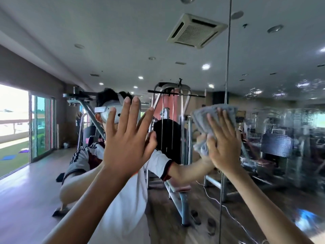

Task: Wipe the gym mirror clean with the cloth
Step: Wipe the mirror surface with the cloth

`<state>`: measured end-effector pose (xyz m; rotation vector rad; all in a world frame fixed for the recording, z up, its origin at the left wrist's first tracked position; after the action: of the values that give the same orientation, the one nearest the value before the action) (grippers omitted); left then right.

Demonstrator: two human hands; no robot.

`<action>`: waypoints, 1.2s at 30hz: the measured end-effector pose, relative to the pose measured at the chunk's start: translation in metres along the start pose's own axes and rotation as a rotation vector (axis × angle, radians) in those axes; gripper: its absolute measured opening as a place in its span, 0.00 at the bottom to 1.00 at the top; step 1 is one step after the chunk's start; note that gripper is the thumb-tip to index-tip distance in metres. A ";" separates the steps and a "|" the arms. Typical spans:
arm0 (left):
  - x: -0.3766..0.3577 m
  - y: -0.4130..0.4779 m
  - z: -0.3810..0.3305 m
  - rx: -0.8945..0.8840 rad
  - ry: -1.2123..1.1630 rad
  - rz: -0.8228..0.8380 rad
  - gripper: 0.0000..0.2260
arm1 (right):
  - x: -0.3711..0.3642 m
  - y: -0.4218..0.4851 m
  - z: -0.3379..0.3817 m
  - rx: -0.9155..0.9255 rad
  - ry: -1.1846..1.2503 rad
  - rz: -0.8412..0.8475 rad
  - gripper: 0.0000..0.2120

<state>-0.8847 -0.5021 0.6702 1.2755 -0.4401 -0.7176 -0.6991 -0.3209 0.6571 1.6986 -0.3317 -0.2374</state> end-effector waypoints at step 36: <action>0.011 -0.076 0.041 0.069 -0.038 0.023 0.25 | -0.051 -0.056 0.125 0.044 0.047 0.144 0.30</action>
<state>-0.9222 -0.5485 0.6069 1.3210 -0.5134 -0.7129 -0.7853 -0.4116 0.5808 1.7127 -0.4249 -0.0849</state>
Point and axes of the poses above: each hand's wrist, its own y-axis towards the middle knuckle, its own x-axis out of the back of the hand, z = x × y, the point moved 6 cm from there along y, towards the middle knuckle, and after that the axes turned 15 degrees about y, right-handed, at the moved point
